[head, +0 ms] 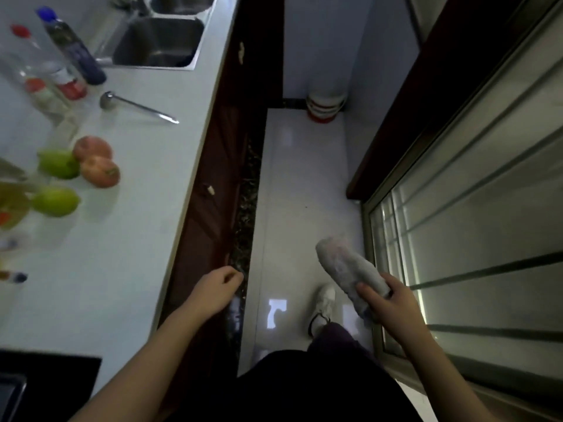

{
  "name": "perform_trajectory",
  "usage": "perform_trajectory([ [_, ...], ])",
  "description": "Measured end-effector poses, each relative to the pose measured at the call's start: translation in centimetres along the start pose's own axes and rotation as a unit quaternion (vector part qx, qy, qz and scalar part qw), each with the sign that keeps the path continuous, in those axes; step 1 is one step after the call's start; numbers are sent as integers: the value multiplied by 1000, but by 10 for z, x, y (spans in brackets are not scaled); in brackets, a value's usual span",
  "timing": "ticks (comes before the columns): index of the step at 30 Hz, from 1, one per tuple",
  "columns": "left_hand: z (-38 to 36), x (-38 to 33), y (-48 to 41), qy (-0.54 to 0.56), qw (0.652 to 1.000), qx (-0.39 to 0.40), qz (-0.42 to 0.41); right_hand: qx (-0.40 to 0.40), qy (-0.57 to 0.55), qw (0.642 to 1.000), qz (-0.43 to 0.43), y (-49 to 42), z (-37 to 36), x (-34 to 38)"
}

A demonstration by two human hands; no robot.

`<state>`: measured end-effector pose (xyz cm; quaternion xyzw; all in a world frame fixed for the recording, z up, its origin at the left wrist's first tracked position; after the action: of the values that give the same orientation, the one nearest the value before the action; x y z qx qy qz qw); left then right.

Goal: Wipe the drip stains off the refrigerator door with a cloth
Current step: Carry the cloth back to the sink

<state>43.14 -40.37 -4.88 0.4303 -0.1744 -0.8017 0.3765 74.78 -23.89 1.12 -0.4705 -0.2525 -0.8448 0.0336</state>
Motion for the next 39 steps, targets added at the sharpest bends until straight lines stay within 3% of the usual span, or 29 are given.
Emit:
perform_trajectory([
  [5,30,-35,-94,19,999,-12,24,14,25,1000,-6,-106,8,23],
  [9,38,-26,-127,87,990,-44,106,100,54,993,25,-203,-3,75],
  [18,78,-23,-168,214,931,-136,262,246,70,959,124,-387,-69,234],
  [21,106,-48,-224,243,923,-145,259,253,70,957,127,-437,-93,266],
  [26,171,-118,-341,236,943,-101,210,219,70,969,90,-511,-99,292],
  [32,270,-214,-449,112,983,-99,102,169,53,984,27,-592,-93,322],
  [35,301,-239,-484,90,985,-113,96,174,67,982,36,-639,-99,344],
  [39,310,-229,-511,136,967,-152,155,251,101,960,69,-710,-128,386],
])
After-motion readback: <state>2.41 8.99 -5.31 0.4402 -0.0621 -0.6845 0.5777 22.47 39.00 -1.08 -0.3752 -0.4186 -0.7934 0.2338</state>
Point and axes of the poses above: each hand's wrist, its own y-axis away from the middle knuckle, its own z-axis out of the back of the hand, x = y × z, the point moved 2 cm from there along -y, towards the middle knuckle, and after that the axes turned 3 degrees about -y, right-handed, at the moved point
